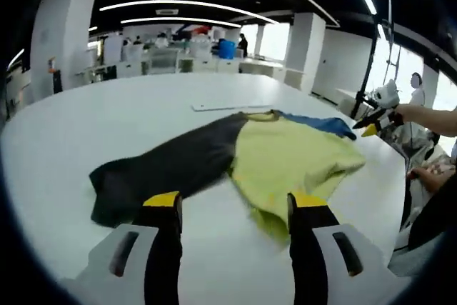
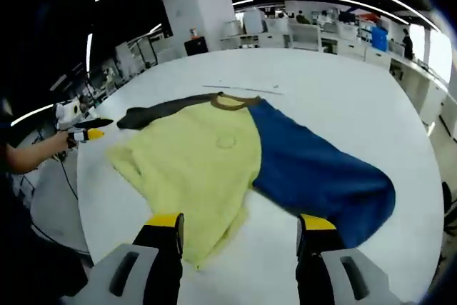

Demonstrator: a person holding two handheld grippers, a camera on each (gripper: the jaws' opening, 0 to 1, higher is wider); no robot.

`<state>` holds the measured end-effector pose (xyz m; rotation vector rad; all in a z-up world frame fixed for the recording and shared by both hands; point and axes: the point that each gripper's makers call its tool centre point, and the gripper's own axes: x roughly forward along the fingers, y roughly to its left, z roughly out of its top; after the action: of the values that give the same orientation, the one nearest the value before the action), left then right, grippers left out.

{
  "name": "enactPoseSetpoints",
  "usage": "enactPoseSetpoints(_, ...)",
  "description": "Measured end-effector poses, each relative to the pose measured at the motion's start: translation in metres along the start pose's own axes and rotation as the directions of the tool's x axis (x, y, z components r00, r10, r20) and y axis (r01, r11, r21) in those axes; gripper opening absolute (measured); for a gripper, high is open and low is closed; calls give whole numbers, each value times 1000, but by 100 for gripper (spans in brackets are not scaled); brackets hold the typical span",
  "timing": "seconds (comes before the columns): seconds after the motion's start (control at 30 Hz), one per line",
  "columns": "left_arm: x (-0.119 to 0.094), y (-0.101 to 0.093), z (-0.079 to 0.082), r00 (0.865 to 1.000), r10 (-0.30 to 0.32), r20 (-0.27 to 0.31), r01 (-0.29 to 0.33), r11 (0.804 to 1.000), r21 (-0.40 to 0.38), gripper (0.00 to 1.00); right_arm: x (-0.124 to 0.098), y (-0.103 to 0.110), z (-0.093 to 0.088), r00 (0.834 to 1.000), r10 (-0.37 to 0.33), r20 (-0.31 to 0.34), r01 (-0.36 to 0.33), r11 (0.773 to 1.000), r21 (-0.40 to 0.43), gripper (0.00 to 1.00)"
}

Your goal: Fold the garment on the visible template until the final outline fits inside the template.

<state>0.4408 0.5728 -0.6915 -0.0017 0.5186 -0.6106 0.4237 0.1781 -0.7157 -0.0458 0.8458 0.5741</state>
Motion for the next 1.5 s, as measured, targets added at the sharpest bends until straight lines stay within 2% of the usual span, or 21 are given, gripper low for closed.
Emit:
enactPoseSetpoints(0.13,-1,-12,-8,999,-30,-12,30,999,-22,55,2,7,-14,1000,5,-22,-5,1000,-20,59)
enactPoseSetpoints(0.37,0,-35,-25,997,-67,-38,67,998,-1,48,2,17,-36,999,25,-41,-26,999,-26,50)
enactPoseSetpoints(0.43,1,-43,-32,994,-87,-71,87,996,0,47,2,21,-41,998,39,-42,-40,999,-15,47)
enactPoseSetpoints(0.47,2,-44,-34,994,-80,-80,82,996,27,46,1,22,-43,998,42,-41,-42,999,-15,44)
enactPoseSetpoints(0.67,6,-47,-42,991,-98,-92,102,994,44,36,4,30,-53,998,55,-40,-55,998,-9,34)
enactPoseSetpoints(0.9,7,-49,-51,990,-98,-101,100,995,17,24,7,38,-58,997,77,-32,-77,997,12,15)
enactPoseSetpoints(1.03,8,-52,-54,990,-100,-103,101,995,4,18,9,40,-58,997,74,-25,-74,997,25,9)
enactPoseSetpoints(1.2,10,-56,-53,990,-107,-91,108,994,4,12,10,39,-58,998,65,-21,-64,997,34,4)
enactPoseSetpoints(1.33,10,-55,-55,989,-108,-97,108,994,-5,1,9,40,-54,998,66,-7,-66,997,40,0)
enactPoseSetpoints(1.5,11,-50,-58,990,-89,-108,89,996,-6,1,9,41,-54,998,67,-4,-67,997,46,0)
